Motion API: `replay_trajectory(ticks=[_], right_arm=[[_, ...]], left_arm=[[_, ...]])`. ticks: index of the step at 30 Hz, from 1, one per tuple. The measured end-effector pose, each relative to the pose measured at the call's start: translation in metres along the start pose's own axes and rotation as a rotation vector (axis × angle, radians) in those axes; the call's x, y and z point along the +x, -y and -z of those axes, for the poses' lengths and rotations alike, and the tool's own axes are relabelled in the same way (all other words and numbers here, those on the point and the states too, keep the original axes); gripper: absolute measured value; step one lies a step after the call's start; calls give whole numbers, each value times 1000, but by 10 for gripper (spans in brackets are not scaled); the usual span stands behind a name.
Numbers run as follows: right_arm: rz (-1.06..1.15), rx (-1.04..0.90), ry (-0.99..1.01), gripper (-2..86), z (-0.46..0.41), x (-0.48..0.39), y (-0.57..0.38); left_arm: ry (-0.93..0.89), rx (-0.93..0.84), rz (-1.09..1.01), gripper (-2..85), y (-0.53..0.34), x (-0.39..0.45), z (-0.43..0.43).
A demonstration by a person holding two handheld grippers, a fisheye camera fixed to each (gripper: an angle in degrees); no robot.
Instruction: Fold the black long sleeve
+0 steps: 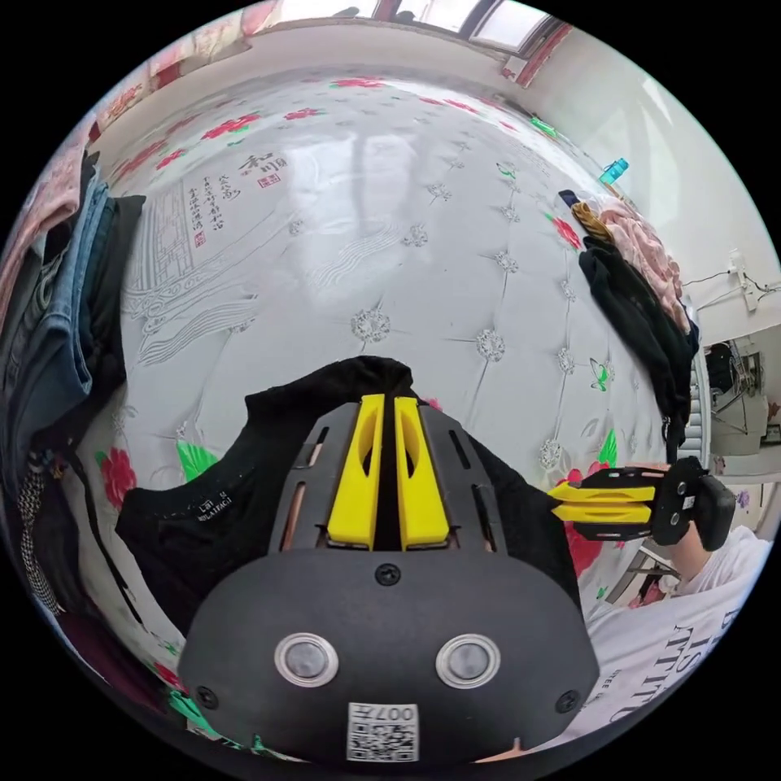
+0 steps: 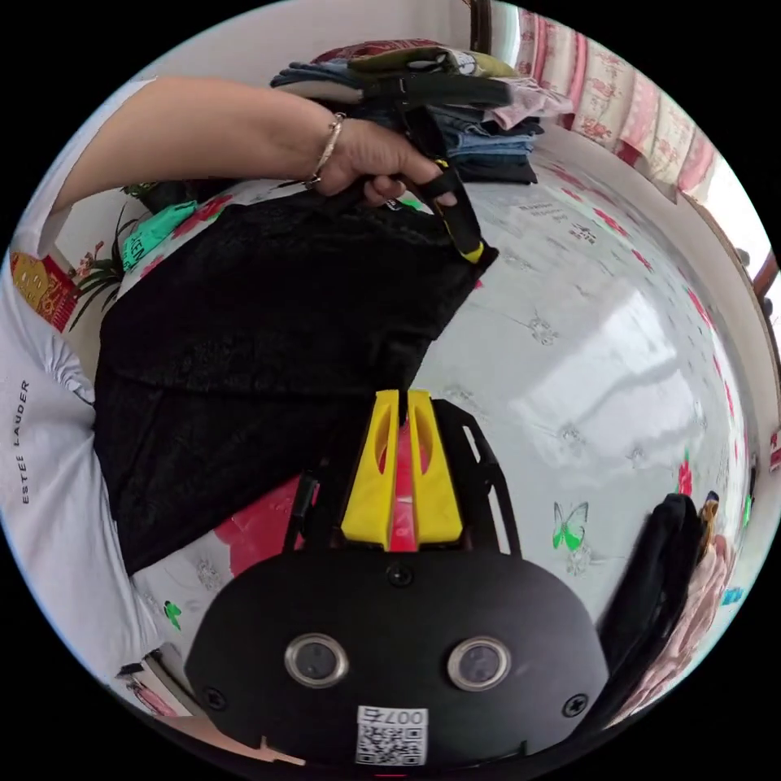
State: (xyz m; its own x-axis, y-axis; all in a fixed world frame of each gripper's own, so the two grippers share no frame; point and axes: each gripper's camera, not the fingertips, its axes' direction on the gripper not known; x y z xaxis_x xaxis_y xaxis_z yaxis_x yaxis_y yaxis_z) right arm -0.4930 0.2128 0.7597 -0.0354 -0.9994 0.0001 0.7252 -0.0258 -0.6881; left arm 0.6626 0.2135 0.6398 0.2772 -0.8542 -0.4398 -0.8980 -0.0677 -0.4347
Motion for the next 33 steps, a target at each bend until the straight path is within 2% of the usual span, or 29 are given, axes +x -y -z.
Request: replay_trajectory(ticks=[4,8,12,15,19,24,28,33], right_arm=[[-156,-46,-99,1,22,11,-45],[-237,10,-133,8,36,24,-66],[-143,111,-128,23,49,17,-51],[-27,79,-142,28,38,12,-34],[50,-5,-33,13,23,22,-20],[-63,-20,23,1,40,46,-31],[-168,-9,-125,-1,52,51,-57],[-268,63,-111,0,93,44,-73]], left_arm=[[-65,48,44,12,-2,-10,-4],[-124,86,72,42,0,-9,-8],[-120,117,116,64,-12,-13,2],[-126,127,123,64,-24,-17,11],[-137,173,120,63,-47,-17,25],[-89,234,116,57,-122,-4,48],[-54,252,180,54,-199,5,66],[3,223,319,61,-325,19,97]])
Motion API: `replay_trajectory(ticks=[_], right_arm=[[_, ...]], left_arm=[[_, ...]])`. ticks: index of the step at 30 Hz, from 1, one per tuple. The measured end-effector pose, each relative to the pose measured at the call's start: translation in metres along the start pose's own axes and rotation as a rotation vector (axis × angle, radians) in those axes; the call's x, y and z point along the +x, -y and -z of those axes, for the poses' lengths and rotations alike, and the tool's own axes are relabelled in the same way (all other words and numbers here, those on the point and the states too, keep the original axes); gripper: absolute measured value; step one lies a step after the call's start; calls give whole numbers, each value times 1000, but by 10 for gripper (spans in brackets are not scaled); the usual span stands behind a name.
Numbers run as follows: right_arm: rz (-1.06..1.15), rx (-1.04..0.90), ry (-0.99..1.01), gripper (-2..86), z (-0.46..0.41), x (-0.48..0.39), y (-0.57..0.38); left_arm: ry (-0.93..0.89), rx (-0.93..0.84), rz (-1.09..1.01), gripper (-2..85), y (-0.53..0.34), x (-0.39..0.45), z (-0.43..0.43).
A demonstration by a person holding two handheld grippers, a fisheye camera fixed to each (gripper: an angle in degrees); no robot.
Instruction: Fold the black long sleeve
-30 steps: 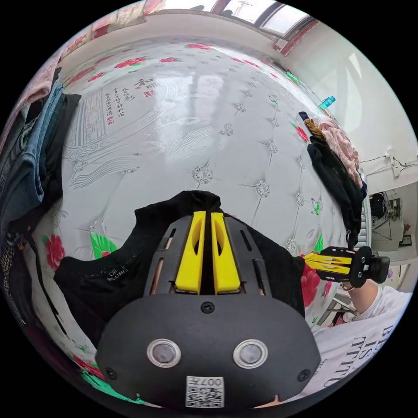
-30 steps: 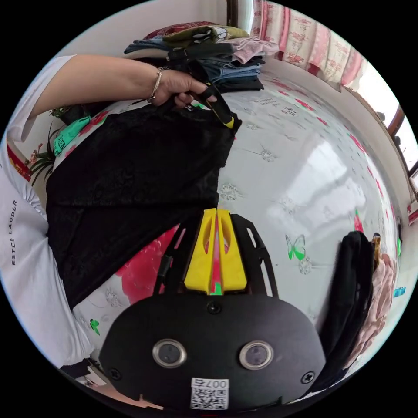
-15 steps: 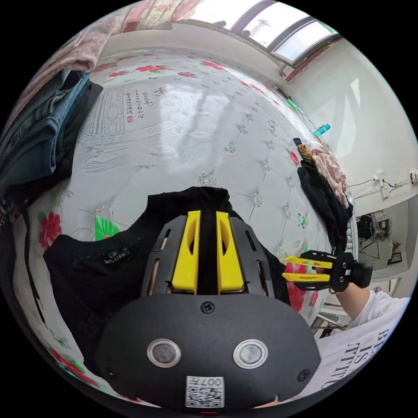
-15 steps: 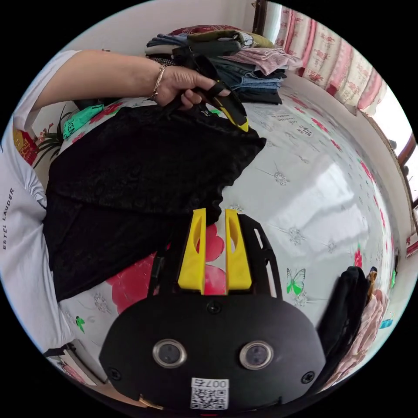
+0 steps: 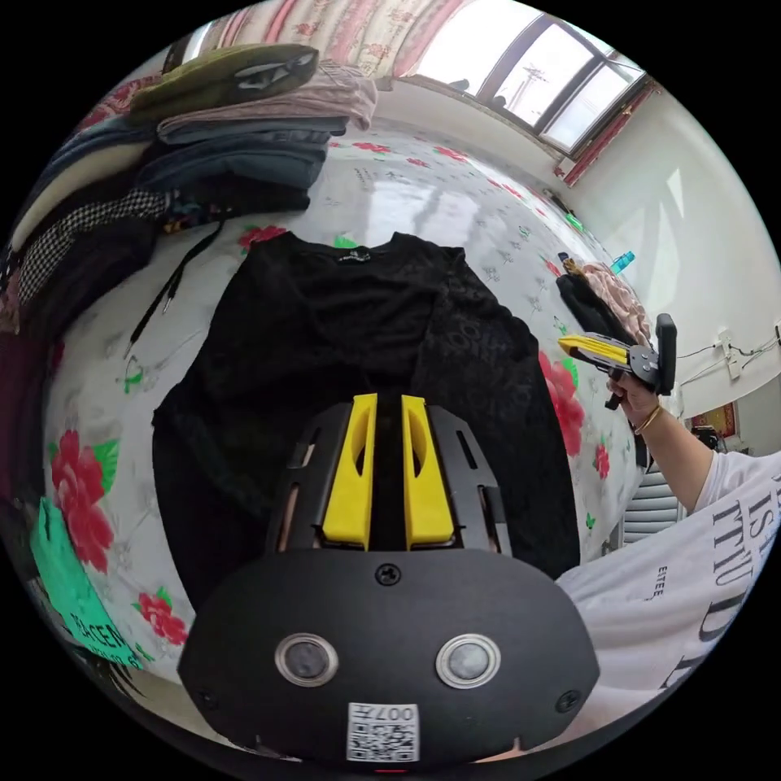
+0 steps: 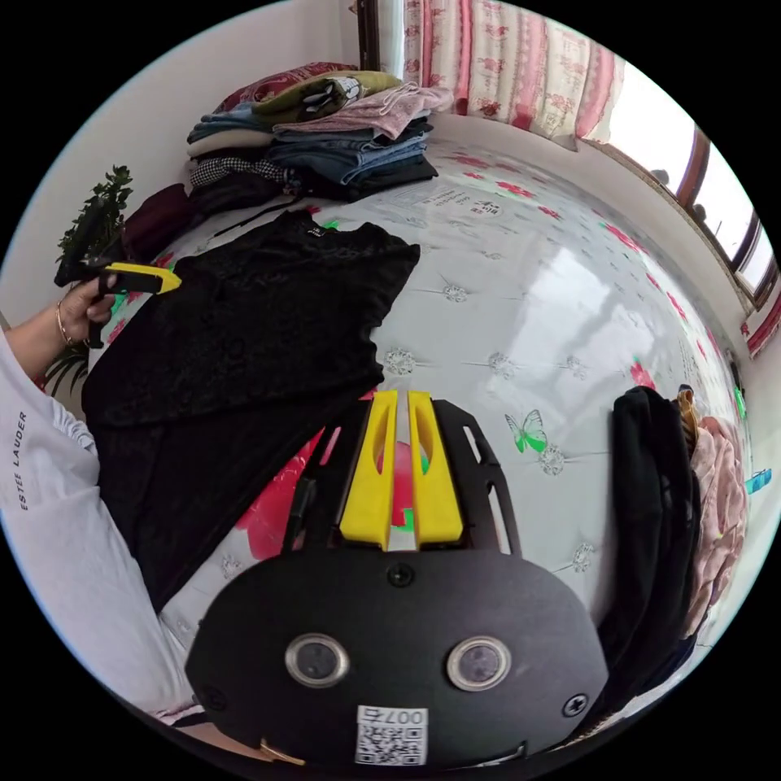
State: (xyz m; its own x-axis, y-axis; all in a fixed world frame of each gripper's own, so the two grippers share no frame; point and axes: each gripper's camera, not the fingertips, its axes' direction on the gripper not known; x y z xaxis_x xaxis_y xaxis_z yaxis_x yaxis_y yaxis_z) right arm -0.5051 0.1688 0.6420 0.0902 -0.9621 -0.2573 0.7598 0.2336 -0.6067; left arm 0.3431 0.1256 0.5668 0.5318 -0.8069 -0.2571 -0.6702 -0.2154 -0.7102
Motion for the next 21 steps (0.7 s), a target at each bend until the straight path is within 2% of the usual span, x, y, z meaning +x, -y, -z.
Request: replay_trajectory(ticks=[9,16,19,21], right_arm=[[8,-48,117,-2,45,-95,-37],[25,-76,183,-3,82,-160,-55],[6,-64,175,-3,100,-176,-59],[-16,-58,176,-3,109,-184,-62]], left_arm=[[85,-51,164,103,-151,-29,64],[-3,-89,106,117,-167,-11,51],[40,-175,0,107,-156,9,27],[83,-250,-58,69,-149,20,10]])
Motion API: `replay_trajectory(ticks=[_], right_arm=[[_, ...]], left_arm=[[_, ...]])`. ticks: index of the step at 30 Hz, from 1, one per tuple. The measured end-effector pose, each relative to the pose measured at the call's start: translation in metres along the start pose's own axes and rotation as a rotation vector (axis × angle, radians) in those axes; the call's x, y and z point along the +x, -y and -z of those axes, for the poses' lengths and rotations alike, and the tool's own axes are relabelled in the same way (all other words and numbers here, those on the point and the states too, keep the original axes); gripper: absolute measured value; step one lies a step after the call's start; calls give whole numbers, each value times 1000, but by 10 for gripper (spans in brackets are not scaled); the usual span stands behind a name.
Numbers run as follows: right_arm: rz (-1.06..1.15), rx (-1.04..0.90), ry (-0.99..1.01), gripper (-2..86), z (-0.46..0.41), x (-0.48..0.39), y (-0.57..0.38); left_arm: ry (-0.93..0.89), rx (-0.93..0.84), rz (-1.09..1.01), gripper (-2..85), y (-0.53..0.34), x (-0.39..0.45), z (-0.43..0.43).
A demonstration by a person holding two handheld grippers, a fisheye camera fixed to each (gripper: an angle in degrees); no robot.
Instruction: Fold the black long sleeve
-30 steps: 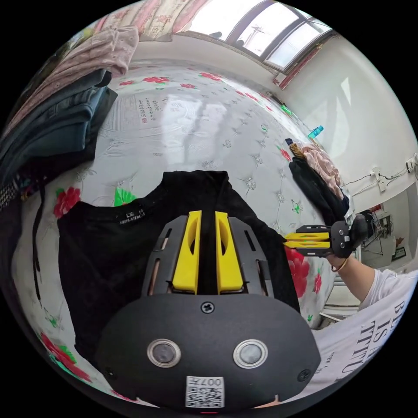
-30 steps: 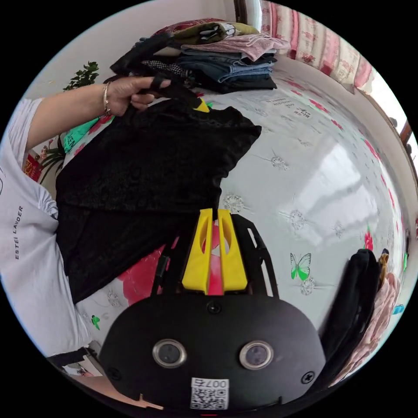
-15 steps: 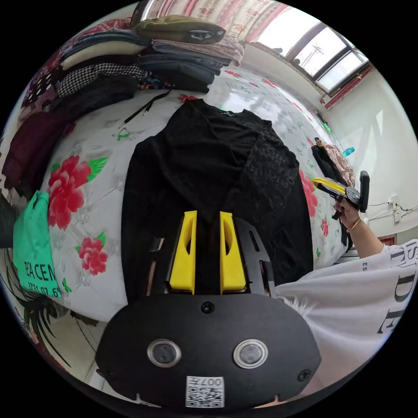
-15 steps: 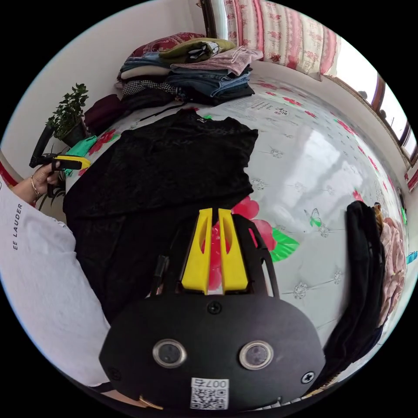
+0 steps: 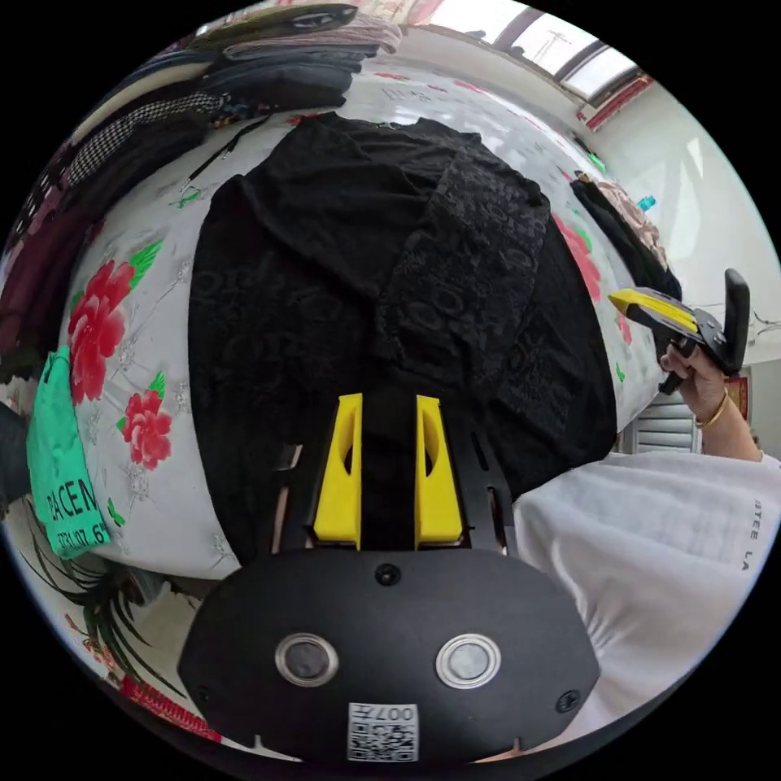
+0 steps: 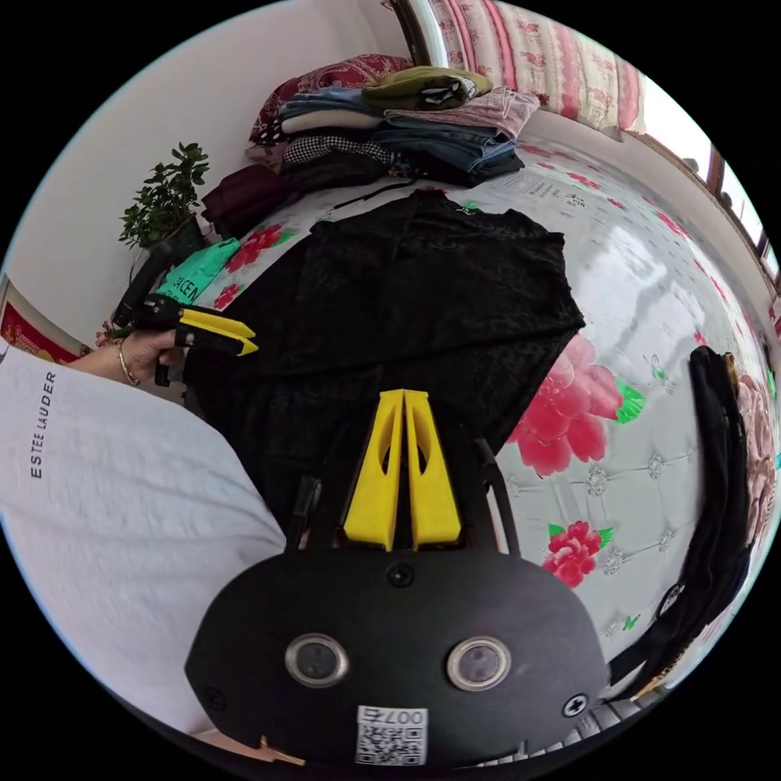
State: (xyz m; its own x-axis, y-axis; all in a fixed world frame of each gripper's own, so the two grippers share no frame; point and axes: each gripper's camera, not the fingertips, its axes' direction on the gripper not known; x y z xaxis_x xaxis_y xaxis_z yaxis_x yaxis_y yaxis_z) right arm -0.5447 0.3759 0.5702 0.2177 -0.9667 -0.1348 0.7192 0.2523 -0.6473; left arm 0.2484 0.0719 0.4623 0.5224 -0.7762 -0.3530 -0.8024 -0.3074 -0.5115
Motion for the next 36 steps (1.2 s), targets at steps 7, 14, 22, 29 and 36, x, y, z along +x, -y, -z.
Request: replay_trajectory(ticks=[7,14,22,29,36], right_arm=[[-116,41,-55,-2,29,-32,-34],[-283,49,-74,15,34,-49,-88],[-448,7,-13,58,30,-51,-148],[-500,-87,19,86,14,-48,-163],[-427,-209,46,88,2,-52,-142]], left_arm=[[-45,129,-96,0,-14,-2,45],[-75,92,-96,77,-53,-42,47],[-40,87,87,101,-106,-91,71],[-102,-19,91,127,-109,-104,63],[157,-145,-103,92,-81,-63,60]])
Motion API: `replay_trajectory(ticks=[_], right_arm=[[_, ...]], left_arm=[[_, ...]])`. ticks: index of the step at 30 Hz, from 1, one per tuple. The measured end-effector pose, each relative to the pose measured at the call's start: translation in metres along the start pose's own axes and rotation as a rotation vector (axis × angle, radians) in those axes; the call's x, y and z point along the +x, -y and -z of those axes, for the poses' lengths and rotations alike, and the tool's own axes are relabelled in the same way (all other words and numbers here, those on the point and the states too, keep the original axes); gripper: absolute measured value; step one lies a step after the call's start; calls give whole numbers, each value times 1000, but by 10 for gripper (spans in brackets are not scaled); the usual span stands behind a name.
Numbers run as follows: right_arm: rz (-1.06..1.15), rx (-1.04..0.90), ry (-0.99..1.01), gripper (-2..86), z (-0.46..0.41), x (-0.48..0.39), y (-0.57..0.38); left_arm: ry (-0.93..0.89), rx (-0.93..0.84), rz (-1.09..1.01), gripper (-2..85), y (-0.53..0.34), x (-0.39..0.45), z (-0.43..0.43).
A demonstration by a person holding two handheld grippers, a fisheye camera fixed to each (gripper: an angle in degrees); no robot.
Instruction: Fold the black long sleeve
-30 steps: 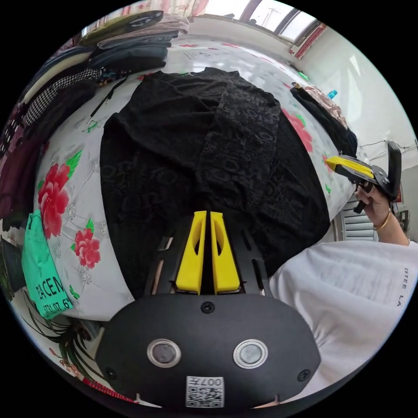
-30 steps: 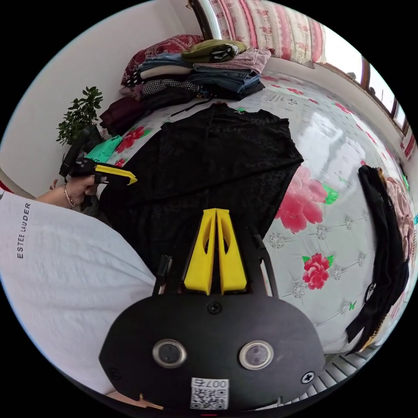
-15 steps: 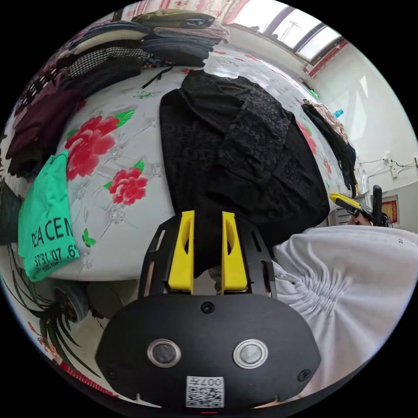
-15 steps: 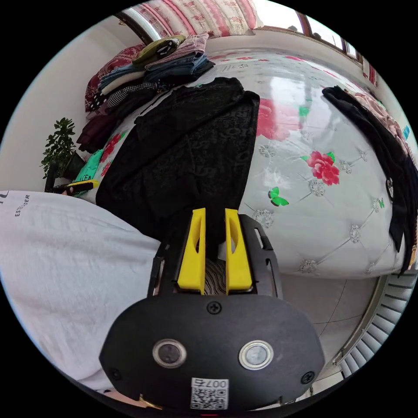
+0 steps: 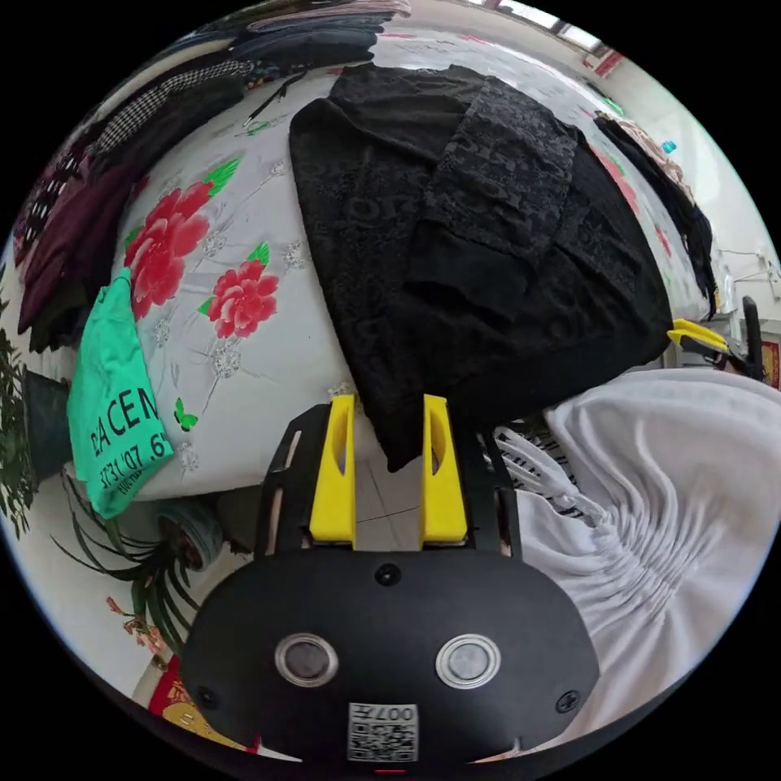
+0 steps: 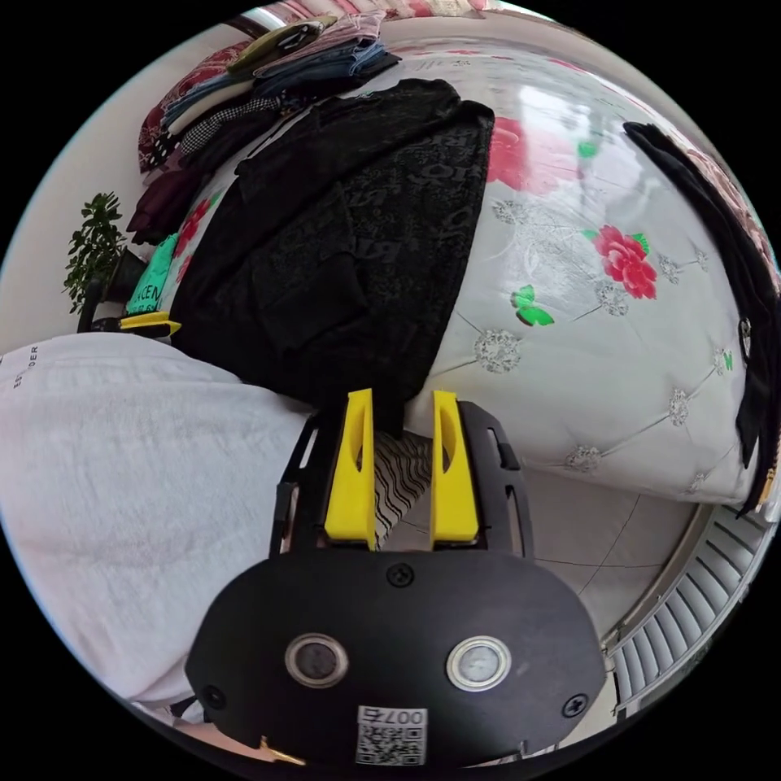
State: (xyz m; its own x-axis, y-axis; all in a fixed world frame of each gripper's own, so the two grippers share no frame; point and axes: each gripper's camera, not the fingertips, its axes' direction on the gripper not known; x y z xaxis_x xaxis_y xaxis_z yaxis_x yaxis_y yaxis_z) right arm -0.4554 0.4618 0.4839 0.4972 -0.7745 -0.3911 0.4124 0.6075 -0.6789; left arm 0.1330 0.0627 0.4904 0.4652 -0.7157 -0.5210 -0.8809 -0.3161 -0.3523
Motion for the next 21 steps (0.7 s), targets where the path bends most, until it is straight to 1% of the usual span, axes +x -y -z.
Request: replay_trajectory(ticks=[3,5,7,9,10,12,13,15,18,21], right_arm=[[-22,-24,-6,79,-10,-7,4],[-33,-32,-59,61,-19,-11,4],[-24,-49,-88,43,-27,-12,5],[-11,-81,-49,26,-36,-11,6],[7,-84,-21,17,-38,-10,6],[12,-65,25,8,-39,-5,5],[9,-47,62,5,-38,-1,2],[2,-6,128,2,-34,7,-2],[-25,99,260,-1,-22,22,-11],[-60,223,374,-2,-9,41,-13]], left_arm=[[18,-33,-70,38,9,7,2],[-11,-55,-81,29,14,-2,4],[-120,-41,-50,22,13,-24,7],[-309,-18,15,18,8,-62,10],[-360,0,31,18,6,-72,12],[-584,87,99,16,-4,-111,22],[-642,107,116,16,-6,-121,24],[-833,189,165,16,-11,-155,30],[-967,255,181,15,-6,-187,37],[-1036,308,172,15,13,-210,48]])
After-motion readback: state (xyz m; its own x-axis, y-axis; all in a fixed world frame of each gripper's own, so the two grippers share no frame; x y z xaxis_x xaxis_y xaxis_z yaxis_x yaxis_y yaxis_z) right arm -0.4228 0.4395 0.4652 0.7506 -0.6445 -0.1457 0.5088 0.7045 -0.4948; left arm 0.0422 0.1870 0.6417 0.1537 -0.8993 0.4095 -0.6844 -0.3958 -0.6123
